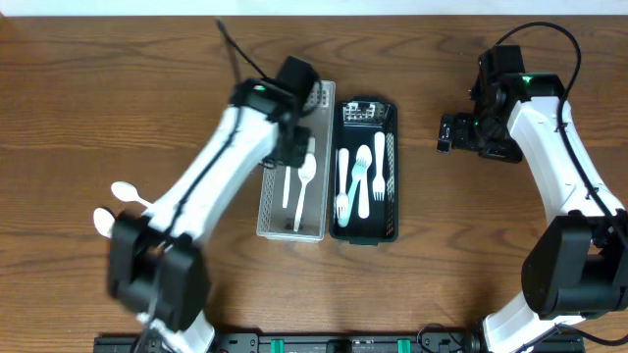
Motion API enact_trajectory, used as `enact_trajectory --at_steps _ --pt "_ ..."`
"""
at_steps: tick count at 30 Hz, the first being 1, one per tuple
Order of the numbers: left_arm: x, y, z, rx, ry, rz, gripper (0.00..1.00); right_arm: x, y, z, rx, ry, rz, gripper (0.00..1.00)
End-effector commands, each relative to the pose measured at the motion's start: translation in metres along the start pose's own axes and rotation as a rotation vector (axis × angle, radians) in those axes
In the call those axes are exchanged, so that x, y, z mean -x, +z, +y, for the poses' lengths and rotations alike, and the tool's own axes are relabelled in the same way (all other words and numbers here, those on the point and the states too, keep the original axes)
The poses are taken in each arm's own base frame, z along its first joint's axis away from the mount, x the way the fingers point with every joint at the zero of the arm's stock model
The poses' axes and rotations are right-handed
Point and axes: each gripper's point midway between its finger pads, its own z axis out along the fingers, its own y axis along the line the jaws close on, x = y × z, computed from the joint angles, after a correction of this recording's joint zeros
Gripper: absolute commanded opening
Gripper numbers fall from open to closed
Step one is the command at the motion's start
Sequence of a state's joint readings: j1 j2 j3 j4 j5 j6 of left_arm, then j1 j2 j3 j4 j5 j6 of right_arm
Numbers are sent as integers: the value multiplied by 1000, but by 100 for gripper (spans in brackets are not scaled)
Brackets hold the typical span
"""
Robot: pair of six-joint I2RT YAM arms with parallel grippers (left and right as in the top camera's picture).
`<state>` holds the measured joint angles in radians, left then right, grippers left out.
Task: Pack container
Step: 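Place the second spoon into the white basket and release, then move the left gripper to a third white spoon and grasp it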
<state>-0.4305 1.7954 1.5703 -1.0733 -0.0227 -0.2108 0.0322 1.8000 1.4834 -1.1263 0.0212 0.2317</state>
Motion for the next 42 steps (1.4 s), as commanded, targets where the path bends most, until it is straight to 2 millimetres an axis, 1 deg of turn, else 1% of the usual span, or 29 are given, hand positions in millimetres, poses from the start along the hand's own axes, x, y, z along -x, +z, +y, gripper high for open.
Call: enact_trajectory --at_steps 1,2,3,5,6,8,10,12,14,16,17,20,22,24,27,30,35,42 --pt "22 -69 58 65 -160 -207 49 -3 4 2 0 -20 15 99" --pt "22 -77 74 71 -214 -229 52 -3 4 2 0 -20 15 99" --pt "21 -86 96 82 -288 -249 56 -3 4 2 0 -20 15 99" --pt "16 -94 135 109 -432 -266 58 -3 4 2 0 -20 15 99" --pt "10 -96 159 128 -521 -265 58 -3 4 3 0 -20 15 99" --pt "-2 -94 198 162 -679 -248 64 -4 4 2 -1 -20 20 99" --pt "-17 -86 228 190 -802 -222 67 -5 4 2 -2 -20 24 99" --pt "-34 -72 255 218 -918 -179 70 -6 4 2 -3 -20 28 99" --pt "-48 -55 273 238 -977 -131 77 -6 4 2 -4 -20 29 99" --pt "-61 -35 287 253 -1021 -75 80 -7 4 2 -3 -20 31 99" --pt "-66 -28 290 257 -1032 -54 82 -7 4 2 -4 -20 31 99" --pt "-81 4 300 265 -1064 37 84 -7 4 2 -4 -20 31 99" --pt "-86 26 301 252 -1069 85 85 -7 4 2 -4 -20 31 99" --pt "-85 48 296 192 -1040 119 85 -6 4 2 -4 -20 30 99" --pt "-87 76 288 137 -1031 174 85 -7 4 2 -4 -20 31 99" --pt "-90 96 286 121 -1029 213 85 -7 4 2 -4 -20 32 99" --pt "-95 119 279 84 -1001 270 85 -7 4 2 -4 -20 32 99" --pt "-101 133 271 48 -1001 295 85 -7 4 2 -4 -20 32 99"
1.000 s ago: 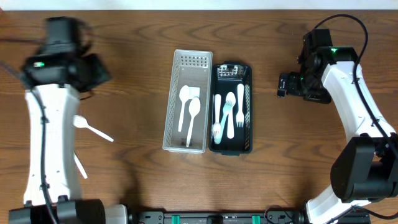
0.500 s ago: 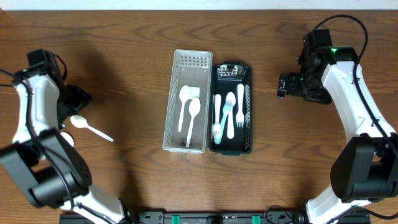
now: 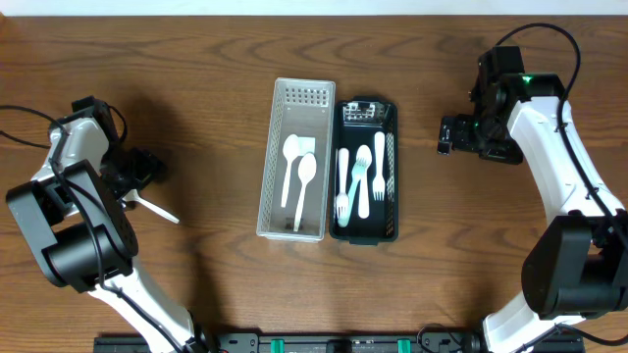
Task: Pack container
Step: 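Move the left gripper to a third white spoon and grasp it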
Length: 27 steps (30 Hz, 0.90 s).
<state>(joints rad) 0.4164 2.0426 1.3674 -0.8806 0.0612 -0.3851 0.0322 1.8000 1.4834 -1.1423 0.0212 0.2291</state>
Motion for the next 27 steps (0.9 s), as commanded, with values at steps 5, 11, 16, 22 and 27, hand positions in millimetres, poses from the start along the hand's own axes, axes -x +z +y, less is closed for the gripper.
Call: enact_trajectory --at_steps 5,11,16,22,27 --pt "-12 13 4 2 13 47 84 -3 4 2 -1 -18 17 99" --pt "-14 13 5 5 13 53 55 -4 4 2 -1 -18 18 99" --pt "-15 13 5 7 13 56 40 -4 4 2 -2 -18 20 99" --pt "-15 13 5 6 13 56 24 -4 4 2 -2 -18 20 99" --pt "-15 13 5 6 14 55 24 -4 4 2 -2 -18 20 99"
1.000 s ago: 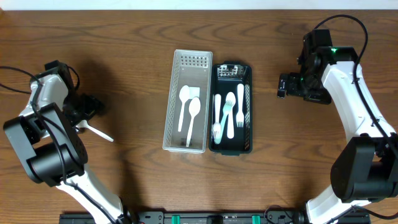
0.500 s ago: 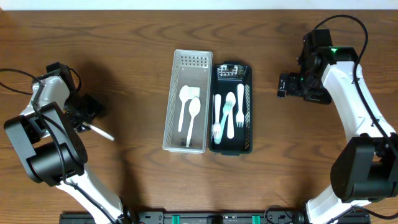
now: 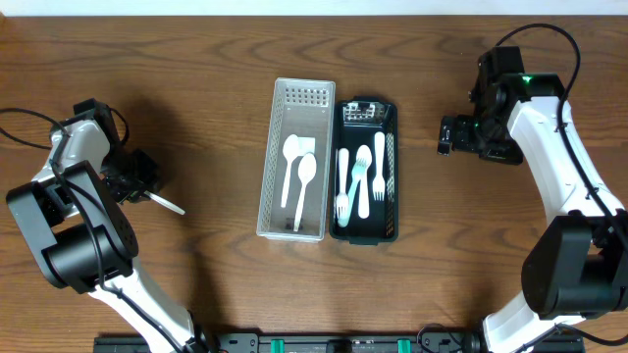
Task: Pack container
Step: 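Move the left gripper to a third white spoon and grasp it, then place the third spoon into the white basket and release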
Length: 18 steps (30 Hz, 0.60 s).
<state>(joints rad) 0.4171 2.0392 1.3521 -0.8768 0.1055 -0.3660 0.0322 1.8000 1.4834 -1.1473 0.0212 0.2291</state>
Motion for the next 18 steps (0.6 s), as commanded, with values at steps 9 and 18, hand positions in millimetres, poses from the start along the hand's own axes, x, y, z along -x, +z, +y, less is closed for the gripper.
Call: enact_trajectory --at_steps 9,18 --pt "-2 -13 6 13 18 -36 6 -3 4 3 0 -17 15 99" --pt "-26 -95 -28 -73 137 -215 6 -1 4 3 1 -17 10 99"
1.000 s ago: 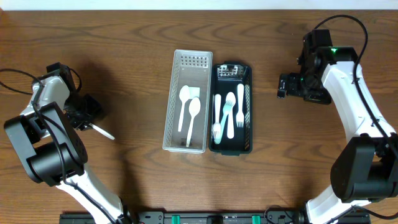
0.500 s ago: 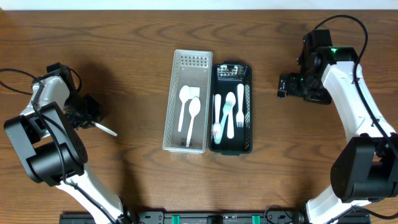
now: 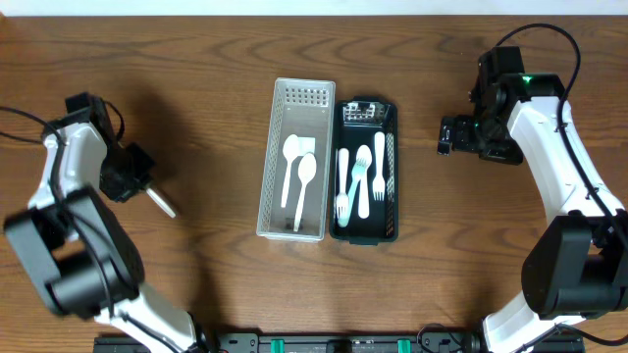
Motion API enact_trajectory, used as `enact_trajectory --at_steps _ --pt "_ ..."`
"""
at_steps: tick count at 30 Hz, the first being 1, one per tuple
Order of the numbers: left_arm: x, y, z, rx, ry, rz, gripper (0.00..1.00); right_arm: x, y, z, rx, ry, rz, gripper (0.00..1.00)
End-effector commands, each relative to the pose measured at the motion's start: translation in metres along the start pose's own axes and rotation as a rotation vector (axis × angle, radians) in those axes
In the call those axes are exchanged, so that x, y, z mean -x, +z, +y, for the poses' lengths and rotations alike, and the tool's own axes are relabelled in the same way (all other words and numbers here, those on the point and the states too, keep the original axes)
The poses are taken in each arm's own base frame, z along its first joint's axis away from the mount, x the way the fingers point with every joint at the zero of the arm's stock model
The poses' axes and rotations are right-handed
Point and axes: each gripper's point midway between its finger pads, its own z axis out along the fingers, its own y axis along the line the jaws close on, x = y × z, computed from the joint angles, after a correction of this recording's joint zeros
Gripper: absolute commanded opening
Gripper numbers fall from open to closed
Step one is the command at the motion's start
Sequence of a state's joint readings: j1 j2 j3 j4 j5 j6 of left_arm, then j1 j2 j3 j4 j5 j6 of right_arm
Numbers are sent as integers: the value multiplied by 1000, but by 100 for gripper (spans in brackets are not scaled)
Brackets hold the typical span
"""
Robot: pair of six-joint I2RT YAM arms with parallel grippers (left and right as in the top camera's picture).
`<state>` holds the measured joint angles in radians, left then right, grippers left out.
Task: Pack container
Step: 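Place the third spoon into the white basket and release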
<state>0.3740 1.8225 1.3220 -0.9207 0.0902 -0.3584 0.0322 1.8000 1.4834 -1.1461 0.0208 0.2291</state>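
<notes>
A white perforated basket (image 3: 278, 211) in the table's middle holds two white spoons (image 3: 299, 176). Beside it on the right, a black tray (image 3: 392, 186) holds several white forks (image 3: 361, 181). My left gripper (image 3: 140, 186) is far out on the left, shut on a white spoon whose handle (image 3: 163, 204) pokes out toward the lower right; its bowl is hidden by the gripper. At the right, my right gripper (image 3: 447, 133) hangs away from both containers with nothing in it; its jaws are too dark and small to read.
A black cable (image 3: 20, 123) trails off the left arm near the table's left edge. Bare wood lies between the left gripper and the basket, and between the tray and the right arm.
The left gripper has shifted slightly and turned, so the spoon handle now points more steeply downward. The arm's wrist sits a little higher in view. The right arm has not moved.
The left arm was stretched over the white basket, two spoons lying loose on the far left. Then two spoons lay in the basket and the left gripper was back at the left on a loose spoon. It has stayed on that spoon, turning a little.
</notes>
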Motion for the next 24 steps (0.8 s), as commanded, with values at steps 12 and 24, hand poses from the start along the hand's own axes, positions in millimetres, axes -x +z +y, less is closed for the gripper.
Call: enact_trajectory --at_steps 12,24 --pt "-146 -117 -146 -226 671 -223 6 7 4 5 9 -17 -24 99" --pt "-207 -41 -205 -158 903 -106 10 5 4 4 7 -17 -16 99"
